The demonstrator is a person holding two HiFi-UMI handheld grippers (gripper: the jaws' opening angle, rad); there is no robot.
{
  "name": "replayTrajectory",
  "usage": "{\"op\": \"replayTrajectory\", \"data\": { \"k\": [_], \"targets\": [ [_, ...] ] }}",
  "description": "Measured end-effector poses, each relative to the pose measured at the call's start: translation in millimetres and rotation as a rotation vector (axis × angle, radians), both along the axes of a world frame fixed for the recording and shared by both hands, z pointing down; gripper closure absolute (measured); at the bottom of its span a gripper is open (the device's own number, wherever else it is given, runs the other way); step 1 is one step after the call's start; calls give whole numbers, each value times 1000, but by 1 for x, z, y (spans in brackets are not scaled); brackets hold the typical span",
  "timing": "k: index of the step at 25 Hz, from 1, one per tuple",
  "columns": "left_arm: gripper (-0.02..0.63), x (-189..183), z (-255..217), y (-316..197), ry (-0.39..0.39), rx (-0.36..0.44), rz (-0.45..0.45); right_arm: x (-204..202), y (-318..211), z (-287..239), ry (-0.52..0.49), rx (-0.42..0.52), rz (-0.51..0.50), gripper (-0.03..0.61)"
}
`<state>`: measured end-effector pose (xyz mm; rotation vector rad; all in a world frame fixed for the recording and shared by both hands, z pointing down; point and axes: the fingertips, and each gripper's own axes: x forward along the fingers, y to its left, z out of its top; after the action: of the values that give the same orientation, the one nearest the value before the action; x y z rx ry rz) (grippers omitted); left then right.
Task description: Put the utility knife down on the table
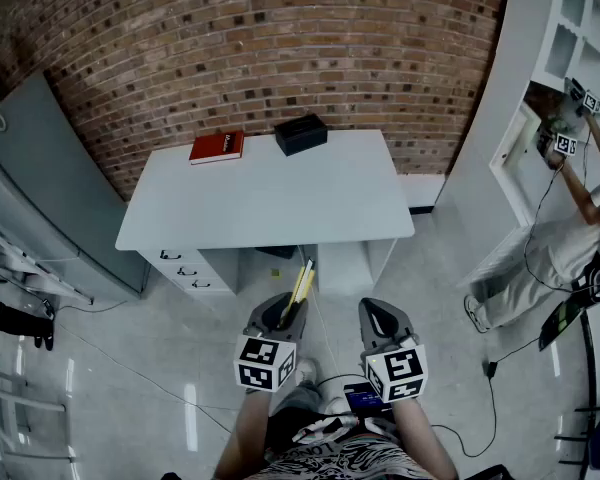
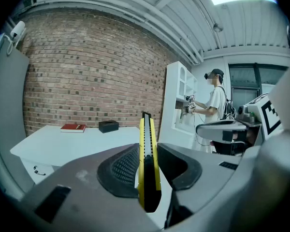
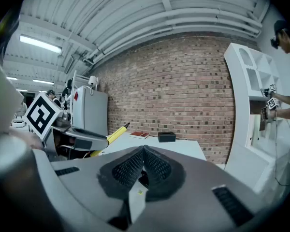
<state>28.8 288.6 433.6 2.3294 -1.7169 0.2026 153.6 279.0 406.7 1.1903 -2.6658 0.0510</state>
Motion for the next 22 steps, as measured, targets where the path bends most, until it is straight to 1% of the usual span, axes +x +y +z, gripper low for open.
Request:
{"op": "replayTrajectory", "data": {
  "k": [3,7,13,18,22],
  "targets": [
    [494,-8,4,7,10,-10,-26,-5,10,4,2,-9,-23,578],
    [494,-10,2,15,3,-14,-34,-5,18,4,-10,-13,-29,578],
    [494,-6,4,12,5,-13,-49,-1,12,1,-62,-29,-54,578],
    [494,-9,13,-18,16,-24,-50,-1,-21,7,-56,-35,-43,578],
    [494,-26,20,-67,28,-33,-55,-13,-68,19,-44,-60,-52,578]
  ]
}}
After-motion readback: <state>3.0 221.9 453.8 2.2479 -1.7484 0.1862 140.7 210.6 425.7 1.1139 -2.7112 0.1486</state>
